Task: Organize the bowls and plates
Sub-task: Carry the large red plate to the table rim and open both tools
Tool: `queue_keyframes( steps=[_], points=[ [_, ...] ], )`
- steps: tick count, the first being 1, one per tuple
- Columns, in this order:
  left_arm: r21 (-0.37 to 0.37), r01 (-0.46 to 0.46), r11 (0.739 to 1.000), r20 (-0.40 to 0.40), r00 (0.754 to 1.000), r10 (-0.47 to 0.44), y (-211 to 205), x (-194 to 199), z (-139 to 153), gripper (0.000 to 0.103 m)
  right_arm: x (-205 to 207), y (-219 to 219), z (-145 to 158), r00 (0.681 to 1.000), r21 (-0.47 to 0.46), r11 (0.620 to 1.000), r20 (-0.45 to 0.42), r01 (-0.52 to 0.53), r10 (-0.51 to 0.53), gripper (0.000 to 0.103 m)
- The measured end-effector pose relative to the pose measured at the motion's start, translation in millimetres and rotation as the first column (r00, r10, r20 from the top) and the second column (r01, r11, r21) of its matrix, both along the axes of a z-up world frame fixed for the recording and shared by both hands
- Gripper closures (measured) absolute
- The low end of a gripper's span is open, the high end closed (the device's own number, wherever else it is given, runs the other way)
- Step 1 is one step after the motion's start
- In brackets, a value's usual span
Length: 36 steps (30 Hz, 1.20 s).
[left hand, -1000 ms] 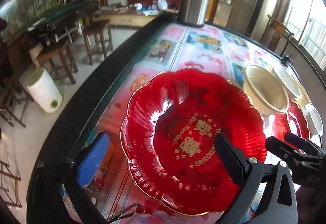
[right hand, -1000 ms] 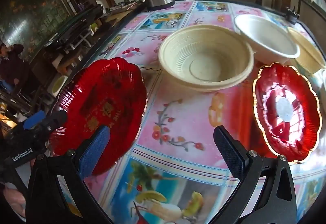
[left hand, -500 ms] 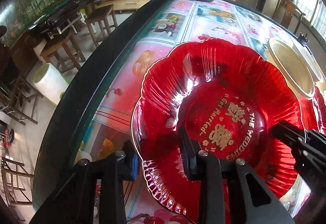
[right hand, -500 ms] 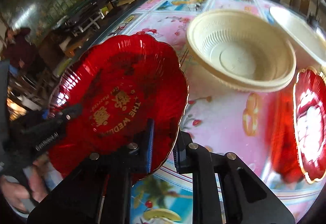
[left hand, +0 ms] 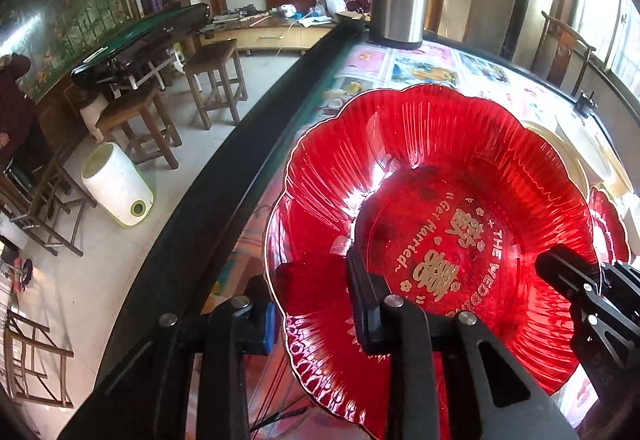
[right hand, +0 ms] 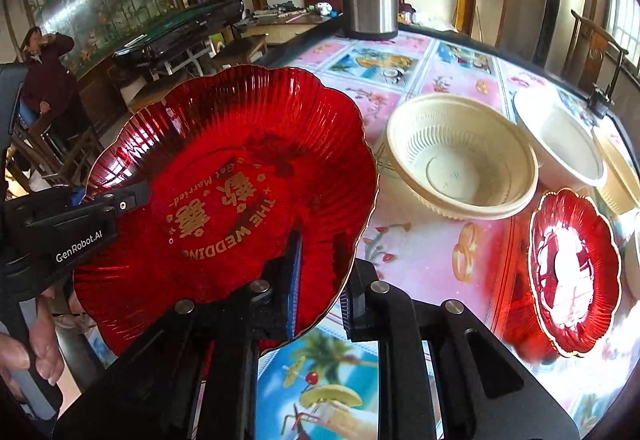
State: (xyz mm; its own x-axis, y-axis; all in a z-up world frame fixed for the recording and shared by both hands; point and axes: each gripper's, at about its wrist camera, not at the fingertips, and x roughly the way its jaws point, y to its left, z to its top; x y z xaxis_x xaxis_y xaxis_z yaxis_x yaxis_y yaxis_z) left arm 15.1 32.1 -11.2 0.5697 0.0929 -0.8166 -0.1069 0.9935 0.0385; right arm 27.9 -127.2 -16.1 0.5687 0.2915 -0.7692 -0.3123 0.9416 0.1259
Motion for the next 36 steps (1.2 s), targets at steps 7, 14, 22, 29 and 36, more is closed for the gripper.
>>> queue_keyframes(
  steps=[7,14,22,29,36],
  points=[
    [0.016,-0.034,0.999,-0.006,0.999,0.034,9.4,1.3,-10.8,0.075,-1.5,17.1,-11.8,1.0,-0.008,1.0,-0.013,-0.021,0.021,0.087],
    [0.048,-0.042,0.998,-0.02,0.999,0.043,11.4,14.9,-29.8,0.075,7.0,22.9,-32.1,0.998,-0.032,0.999,-0.059,-0.014,0.013,0.087],
    [0.055,-0.049,0.997,-0.01,0.999,0.05,15.8,13.9,-44.7,0.074,13.6,24.5,-48.4,0.995,-0.031,1.0,-0.096,-0.004,0.001,0.087],
    [0.056,-0.043,0.997,-0.001,0.999,0.043,16.6,9.2,-45.9,0.052,11.2,21.2,-45.9,0.994,-0.009,1.0,-0.108,-0.012,0.011,0.086],
    [0.087,-0.088,0.992,0.103,0.991,0.079,23.2,-8.1,-21.9,0.031,-1.7,4.0,-35.1,0.995,0.004,1.0,-0.104,0.006,-0.006,0.086]
  ],
)
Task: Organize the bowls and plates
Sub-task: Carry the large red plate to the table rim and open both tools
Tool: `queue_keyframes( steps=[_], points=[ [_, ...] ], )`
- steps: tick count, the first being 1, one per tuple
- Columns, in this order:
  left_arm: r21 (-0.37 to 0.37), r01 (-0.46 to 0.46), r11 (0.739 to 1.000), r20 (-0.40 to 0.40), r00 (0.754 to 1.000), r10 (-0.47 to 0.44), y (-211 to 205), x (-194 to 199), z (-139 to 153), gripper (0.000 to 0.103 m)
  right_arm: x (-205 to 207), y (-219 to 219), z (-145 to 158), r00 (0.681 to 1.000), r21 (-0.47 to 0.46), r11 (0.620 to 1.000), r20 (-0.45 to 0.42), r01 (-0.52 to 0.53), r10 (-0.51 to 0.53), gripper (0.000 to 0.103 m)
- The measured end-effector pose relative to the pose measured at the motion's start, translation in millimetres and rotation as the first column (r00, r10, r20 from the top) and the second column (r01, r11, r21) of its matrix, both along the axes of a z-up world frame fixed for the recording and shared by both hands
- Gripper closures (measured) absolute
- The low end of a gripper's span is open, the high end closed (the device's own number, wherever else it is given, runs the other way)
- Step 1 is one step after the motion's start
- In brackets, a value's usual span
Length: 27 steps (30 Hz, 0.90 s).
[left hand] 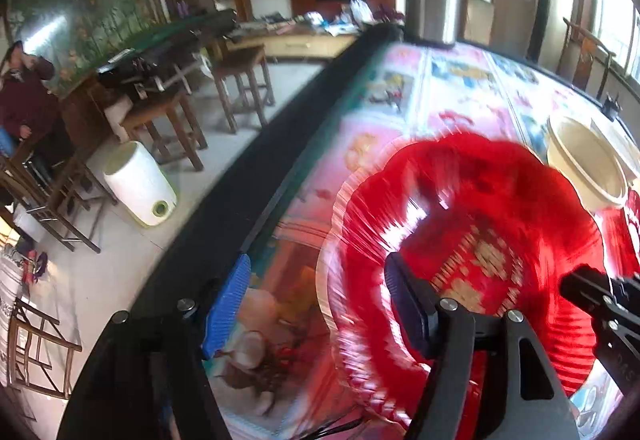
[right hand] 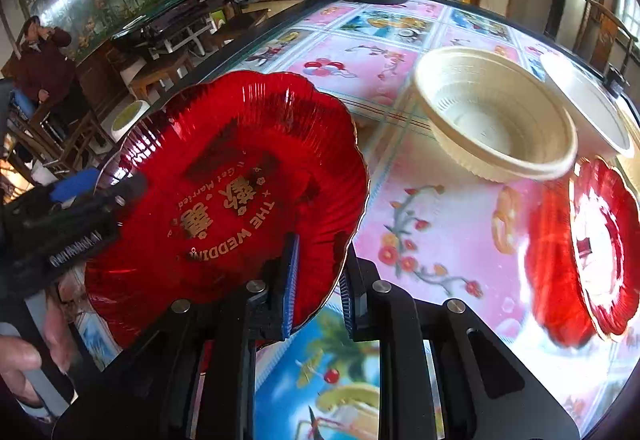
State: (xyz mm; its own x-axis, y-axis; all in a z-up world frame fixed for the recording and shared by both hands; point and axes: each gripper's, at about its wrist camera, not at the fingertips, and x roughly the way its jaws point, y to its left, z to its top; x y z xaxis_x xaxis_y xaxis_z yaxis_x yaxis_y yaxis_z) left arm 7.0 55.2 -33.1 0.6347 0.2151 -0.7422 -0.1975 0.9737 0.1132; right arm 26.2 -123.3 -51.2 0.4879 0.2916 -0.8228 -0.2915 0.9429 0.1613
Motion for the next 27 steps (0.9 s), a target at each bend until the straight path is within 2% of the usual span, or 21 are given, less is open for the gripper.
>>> queue_keyframes(
  steps=[2,3,5,7,11,13,16,21,23,25,27],
  points=[
    [-0.014,-0.013,1.0,0.034,0.999,0.013,5.2,-5.9,10.7,0.021,-4.6,-5.8,6.4,1.0,0.021,1.0,0.014,-0.002,0.001,0.08],
    [-0.019,-0.015,1.0,0.046,0.999,0.016,6.8,-7.9,14.3,0.021,-4.2,-6.9,7.9,1.0,0.018,1.0,0.012,0.001,-0.001,0.073],
    [-0.017,-0.013,1.0,0.044,0.999,0.014,6.7,-7.0,18.8,0.021,0.4,-5.5,4.8,1.0,0.007,1.0,0.009,0.006,-0.006,0.067],
    [-0.01,-0.009,1.0,0.039,0.999,0.009,6.0,-6.6,19.1,0.021,5.1,-1.5,-0.8,1.0,-0.001,1.0,-0.008,0.011,-0.011,0.067],
    [-0.025,-0.003,1.0,0.015,1.0,0.003,4.1,-1.8,17.0,0.021,13.6,6.9,0.5,1.0,0.039,0.999,-0.011,-0.001,0.002,0.064],
    [-0.025,-0.003,1.0,0.01,1.0,0.003,2.3,-1.3,17.1,0.021,16.9,14.6,-0.9,1.0,0.006,1.0,-0.029,-0.01,0.01,0.064],
    [-0.027,0.012,1.0,0.019,1.0,-0.012,0.2,-5.8,20.0,0.021,13.1,11.6,2.2,1.0,-0.018,1.0,-0.006,-0.016,0.016,0.064],
    [-0.043,0.025,0.999,0.026,0.999,-0.024,-5.4,-7.1,24.1,0.021,11.2,-15.8,7.9,0.999,0.064,0.997,-0.013,0.045,-0.044,0.064],
    [-0.059,0.033,0.998,0.033,0.999,-0.031,-9.5,-9.9,27.1,0.021,5.5,-23.8,15.3,0.998,0.086,0.995,0.01,0.057,-0.058,0.064],
    [-0.069,0.048,0.996,0.048,0.998,-0.045,-15.9,-12.4,31.4,0.021,-6.1,-32.2,30.6,0.995,0.121,0.991,0.076,0.057,-0.066,0.064],
    [-0.07,0.066,0.995,0.051,0.997,-0.063,-24.6,-12.3,34.0,0.021,-15.1,-41.6,46.1,0.988,0.116,0.991,0.133,0.065,-0.081,0.063]
  ],
)
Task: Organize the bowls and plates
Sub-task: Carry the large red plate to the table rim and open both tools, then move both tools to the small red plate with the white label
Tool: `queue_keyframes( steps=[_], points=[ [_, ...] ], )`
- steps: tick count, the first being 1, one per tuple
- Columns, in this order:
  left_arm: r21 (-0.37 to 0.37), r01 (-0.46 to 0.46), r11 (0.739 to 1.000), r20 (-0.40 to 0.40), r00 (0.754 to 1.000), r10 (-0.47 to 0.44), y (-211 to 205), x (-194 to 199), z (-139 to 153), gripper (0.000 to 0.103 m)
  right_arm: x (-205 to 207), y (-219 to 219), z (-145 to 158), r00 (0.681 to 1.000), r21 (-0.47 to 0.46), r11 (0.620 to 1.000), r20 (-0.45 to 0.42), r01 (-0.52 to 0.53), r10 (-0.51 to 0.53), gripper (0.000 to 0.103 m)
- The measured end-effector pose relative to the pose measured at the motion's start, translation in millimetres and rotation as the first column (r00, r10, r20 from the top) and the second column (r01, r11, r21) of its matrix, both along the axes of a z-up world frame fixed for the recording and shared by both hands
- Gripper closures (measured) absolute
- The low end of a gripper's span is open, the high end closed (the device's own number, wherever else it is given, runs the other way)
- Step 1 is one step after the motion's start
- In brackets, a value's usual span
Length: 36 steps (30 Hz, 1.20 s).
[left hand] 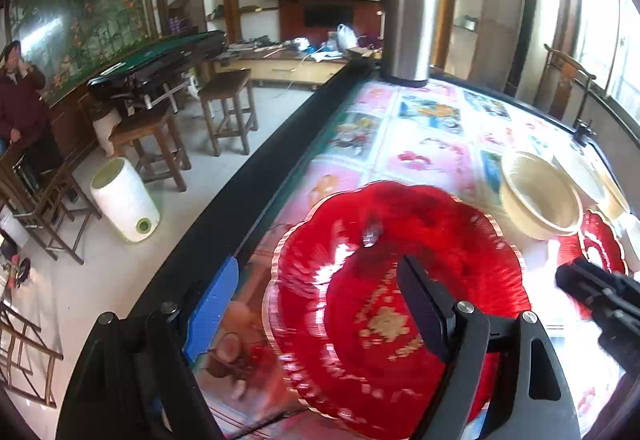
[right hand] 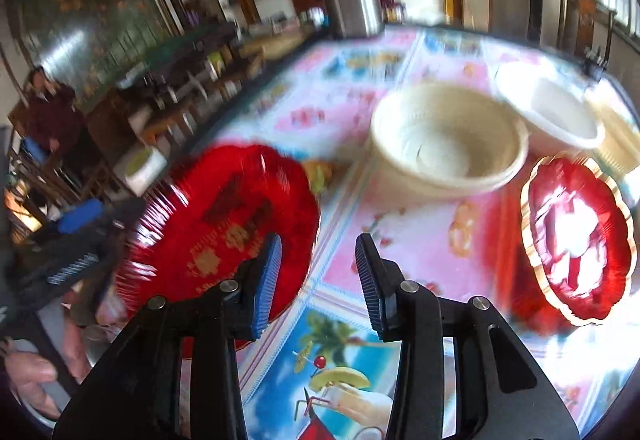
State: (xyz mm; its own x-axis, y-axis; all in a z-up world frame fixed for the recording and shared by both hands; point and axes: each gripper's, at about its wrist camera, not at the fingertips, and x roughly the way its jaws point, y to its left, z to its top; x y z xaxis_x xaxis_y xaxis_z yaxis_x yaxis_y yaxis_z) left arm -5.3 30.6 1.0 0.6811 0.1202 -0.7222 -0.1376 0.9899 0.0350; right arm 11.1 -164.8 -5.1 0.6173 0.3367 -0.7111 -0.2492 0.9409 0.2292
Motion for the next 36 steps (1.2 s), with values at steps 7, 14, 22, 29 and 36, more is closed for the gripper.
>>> queue_keyframes(
  steps=[7,14,22,29,36],
  points=[
    [-0.027,0.102,0.994,0.006,0.995,-0.102,-42.9,-1.2,9.2,0.021,-12.4,-62.5,16.7,0.993,0.036,0.992,0.01,0.117,-0.117,0.045],
    [-0.037,0.178,0.983,-0.013,0.984,-0.179,-86.3,12.1,13.0,0.021,-14.2,-83.4,24.1,0.991,0.055,0.99,0.021,0.13,-0.131,0.045],
    [-0.056,0.215,0.975,-0.021,0.976,-0.216,-121.2,23.3,17.9,0.021,-26.2,-120.5,25.2,0.981,0.08,0.979,0.031,0.188,-0.191,0.045],
    [-0.054,0.248,0.967,-0.061,0.966,-0.251,-157.0,28.6,8.9,0.021,-40.1,-162.1,19.0,0.966,0.083,0.963,0.013,0.258,-0.26,0.045],
    [-0.045,0.296,0.954,-0.089,0.95,-0.299,-191.7,31.0,-1.8,0.021,-41.2,-193.4,6.6,0.952,0.096,0.948,-0.027,0.305,-0.304,0.045]
  ],
)
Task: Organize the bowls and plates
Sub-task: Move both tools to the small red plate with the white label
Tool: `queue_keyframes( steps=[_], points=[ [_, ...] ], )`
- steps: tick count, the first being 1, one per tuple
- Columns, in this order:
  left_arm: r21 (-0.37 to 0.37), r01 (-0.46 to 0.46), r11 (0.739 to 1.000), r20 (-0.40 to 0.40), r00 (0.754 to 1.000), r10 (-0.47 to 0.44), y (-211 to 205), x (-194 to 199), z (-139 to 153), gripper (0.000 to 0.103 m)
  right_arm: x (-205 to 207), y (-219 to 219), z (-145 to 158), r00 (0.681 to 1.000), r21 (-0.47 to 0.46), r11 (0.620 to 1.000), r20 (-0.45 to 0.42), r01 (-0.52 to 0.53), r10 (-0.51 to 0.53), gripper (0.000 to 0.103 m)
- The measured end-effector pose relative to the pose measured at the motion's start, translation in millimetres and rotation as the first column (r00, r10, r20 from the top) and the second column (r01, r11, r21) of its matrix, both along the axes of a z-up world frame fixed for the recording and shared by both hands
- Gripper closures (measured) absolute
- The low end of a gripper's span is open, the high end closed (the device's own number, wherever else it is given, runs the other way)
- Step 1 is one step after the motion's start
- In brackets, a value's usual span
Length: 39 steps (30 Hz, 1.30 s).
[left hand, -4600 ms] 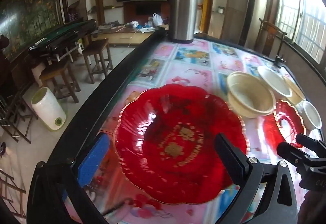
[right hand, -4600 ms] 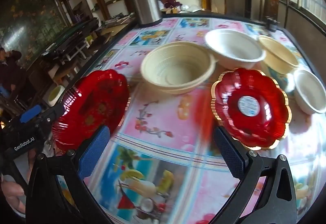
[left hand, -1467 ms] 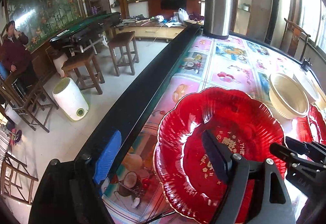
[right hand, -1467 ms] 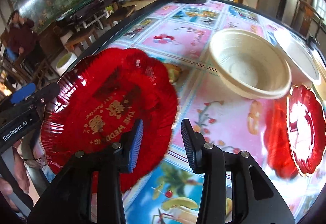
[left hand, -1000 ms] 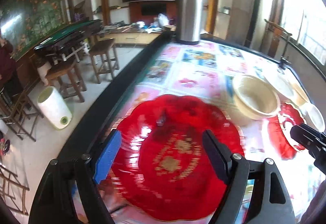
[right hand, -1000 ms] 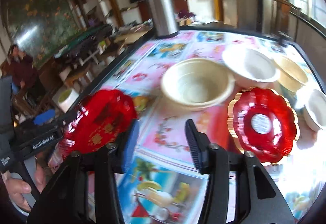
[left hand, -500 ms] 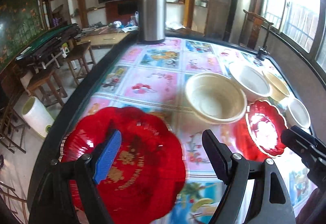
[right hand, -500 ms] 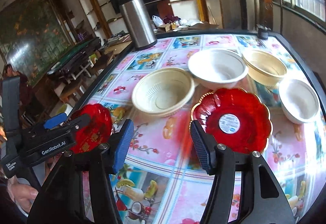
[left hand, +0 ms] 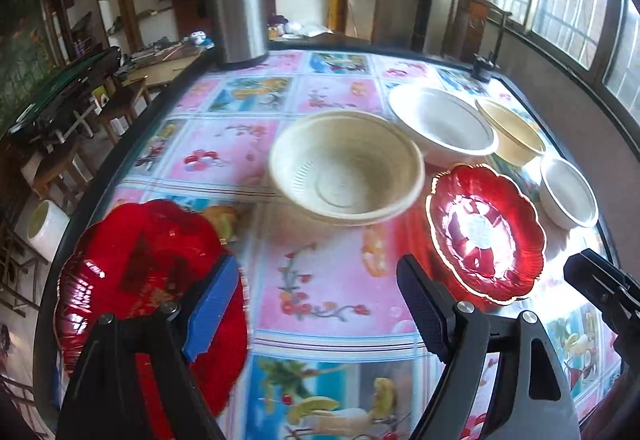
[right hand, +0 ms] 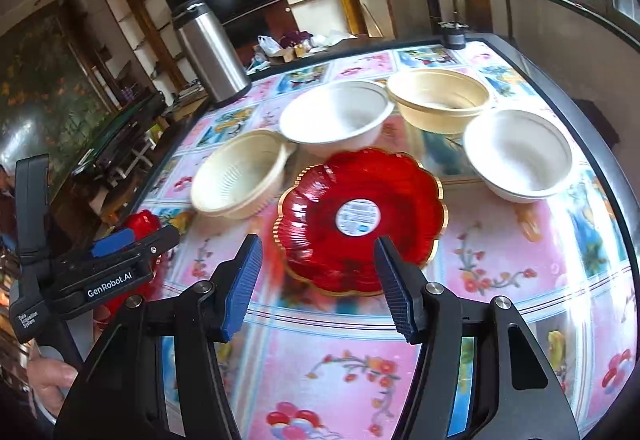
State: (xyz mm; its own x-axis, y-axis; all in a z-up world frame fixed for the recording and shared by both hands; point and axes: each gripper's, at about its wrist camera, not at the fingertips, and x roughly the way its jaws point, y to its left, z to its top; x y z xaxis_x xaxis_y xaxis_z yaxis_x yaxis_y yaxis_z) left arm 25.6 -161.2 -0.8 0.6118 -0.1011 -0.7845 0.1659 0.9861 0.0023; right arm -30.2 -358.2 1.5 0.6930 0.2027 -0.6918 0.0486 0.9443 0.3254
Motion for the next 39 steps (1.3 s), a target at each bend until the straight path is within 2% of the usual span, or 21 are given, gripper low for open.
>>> queue_keyframes(
  steps=[5,9,14,28,33,39],
  points=[
    [0.011,0.021,1.0,0.012,1.0,-0.021,-14.7,8.0,2.8,0.021,9.1,-5.2,-3.1,1.0,0.004,1.0,-0.01,0.003,-0.003,0.045],
    [0.034,-0.007,0.999,0.025,1.0,0.006,-14.0,22.7,6.9,0.021,29.2,-1.1,-2.4,0.999,0.028,0.999,-0.02,-0.027,0.027,0.045],
    [0.081,-0.027,0.996,0.031,0.999,0.025,-11.6,37.7,5.5,0.021,49.8,11.4,-2.0,0.998,0.015,0.999,-0.032,-0.05,0.051,0.045],
    [0.055,-0.008,0.998,0.005,1.0,0.007,-19.4,38.2,-1.2,0.021,46.9,7.1,-9.1,0.998,0.012,0.999,-0.047,-0.045,0.045,0.045],
    [0.004,0.036,0.999,-0.028,0.999,-0.036,-35.2,31.9,-1.6,0.021,40.1,-16.6,-18.3,0.997,0.013,1.0,-0.08,0.007,-0.006,0.045],
    [0.0,0.072,0.997,-0.05,0.996,-0.072,-57.3,23.6,-6.9,0.021,30.6,-41.4,-27.4,0.993,0.011,0.998,-0.108,0.057,-0.056,0.045]
  ],
)
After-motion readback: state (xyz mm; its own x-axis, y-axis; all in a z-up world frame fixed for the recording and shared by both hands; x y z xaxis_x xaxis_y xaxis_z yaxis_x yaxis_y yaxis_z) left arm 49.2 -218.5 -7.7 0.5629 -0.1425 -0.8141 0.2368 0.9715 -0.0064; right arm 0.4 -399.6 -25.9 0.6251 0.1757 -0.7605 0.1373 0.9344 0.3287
